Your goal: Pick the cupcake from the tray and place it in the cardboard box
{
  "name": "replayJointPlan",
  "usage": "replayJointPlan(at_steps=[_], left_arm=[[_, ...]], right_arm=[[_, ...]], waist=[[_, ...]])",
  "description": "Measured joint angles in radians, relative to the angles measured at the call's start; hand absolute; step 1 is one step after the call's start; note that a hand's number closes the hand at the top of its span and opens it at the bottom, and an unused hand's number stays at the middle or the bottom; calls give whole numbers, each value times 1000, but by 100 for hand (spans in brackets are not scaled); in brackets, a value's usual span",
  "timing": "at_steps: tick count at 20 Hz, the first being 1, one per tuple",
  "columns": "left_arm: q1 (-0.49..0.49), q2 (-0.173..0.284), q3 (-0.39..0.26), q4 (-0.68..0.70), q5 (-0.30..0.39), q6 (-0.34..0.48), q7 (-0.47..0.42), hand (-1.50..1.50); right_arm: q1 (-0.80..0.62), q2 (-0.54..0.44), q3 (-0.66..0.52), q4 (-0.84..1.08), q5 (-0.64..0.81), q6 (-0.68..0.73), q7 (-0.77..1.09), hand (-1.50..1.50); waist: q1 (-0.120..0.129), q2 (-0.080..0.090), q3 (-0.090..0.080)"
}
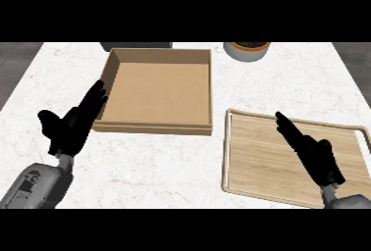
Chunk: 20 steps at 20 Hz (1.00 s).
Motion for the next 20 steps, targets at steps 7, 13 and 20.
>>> replayJointPlan(at_steps=[7, 13, 20], left_arm=[[4, 16, -52, -58, -77, -7, -29, 0], [2, 3, -99, -84, -106, -22, -38, 0], [23, -1, -128, -127, -129, -25, -22, 0]], right_arm=[[58, 65, -169, -55, 33, -286, -34, -150], [190, -119, -123, 20, 430, -498, -12, -150], [349, -232, -55, -174, 809, -616, 209, -150]], waist=[[-56, -21, -16], [-53, 1, -33], [-38, 3, -35]])
